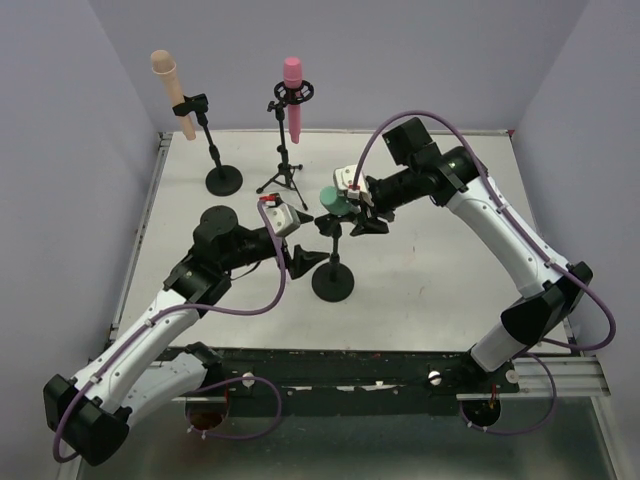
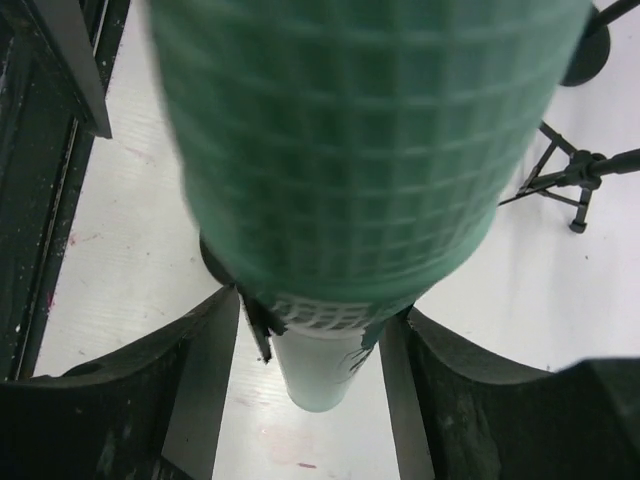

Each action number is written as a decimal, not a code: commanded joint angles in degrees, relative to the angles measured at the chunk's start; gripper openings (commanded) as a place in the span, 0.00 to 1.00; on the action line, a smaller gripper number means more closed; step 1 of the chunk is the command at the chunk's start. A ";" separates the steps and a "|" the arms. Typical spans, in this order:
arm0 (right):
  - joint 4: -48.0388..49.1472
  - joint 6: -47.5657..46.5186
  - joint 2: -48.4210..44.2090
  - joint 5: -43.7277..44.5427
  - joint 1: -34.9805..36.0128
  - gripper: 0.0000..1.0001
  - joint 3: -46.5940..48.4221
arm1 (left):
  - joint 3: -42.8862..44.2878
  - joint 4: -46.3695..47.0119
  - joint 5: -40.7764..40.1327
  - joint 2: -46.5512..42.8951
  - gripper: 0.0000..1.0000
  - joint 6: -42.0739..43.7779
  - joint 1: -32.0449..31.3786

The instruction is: Attach the microphones to the stand

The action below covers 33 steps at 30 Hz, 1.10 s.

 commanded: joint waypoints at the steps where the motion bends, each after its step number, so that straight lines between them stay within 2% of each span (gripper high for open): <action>1: 2.92 4.53 -2.22 -1.67 0.55 0.73 1.12 | -0.31 -2.09 -1.95 -5.66 0.95 0.12 0.12; 2: 2.75 4.79 -2.31 -2.55 0.46 0.75 1.74 | -1.28 -2.71 -2.65 -7.15 0.95 0.12 0.12; 3: 2.31 4.88 -2.05 -3.69 0.55 0.81 2.61 | -1.89 -3.41 -3.27 -9.08 0.96 0.38 0.21; 6: 0.99 5.49 -0.56 -7.12 0.55 0.82 5.34 | -5.23 -5.52 -5.64 -15.49 0.98 1.00 0.12; 10: -0.42 5.85 1.90 -11.95 0.55 0.81 7.45 | -9.80 -7.37 -8.72 -23.05 0.98 0.92 0.12; 14: -0.95 6.11 3.05 -12.58 0.55 0.79 7.63 | -15.34 -5.70 -11.53 -29.56 0.98 0.04 0.21; 19: -0.07 7.25 2.70 -12.75 0.37 0.76 5.96 | -17.28 -3.85 -12.77 -31.95 0.98 -0.32 0.12; 22: 0.46 8.04 2.70 -14.24 -0.24 0.72 5.96 | -17.02 -4.03 -12.15 -31.07 0.98 -0.23 0.21; 29: 0.72 9.01 2.96 -17.15 -3.84 0.39 6.31 | -16.75 -5.44 -11.98 -31.60 0.98 0.30 0.12; 31: 0.90 9.10 2.79 -17.59 -5.25 0.33 6.92 | -16.84 -5.35 -11.97 -32.04 0.98 0.39 0.21; 33: 1.77 10.50 2.87 -16.80 -6.91 0.32 8.33 | -16.93 -5.52 -11.80 -32.30 0.98 0.56 0.21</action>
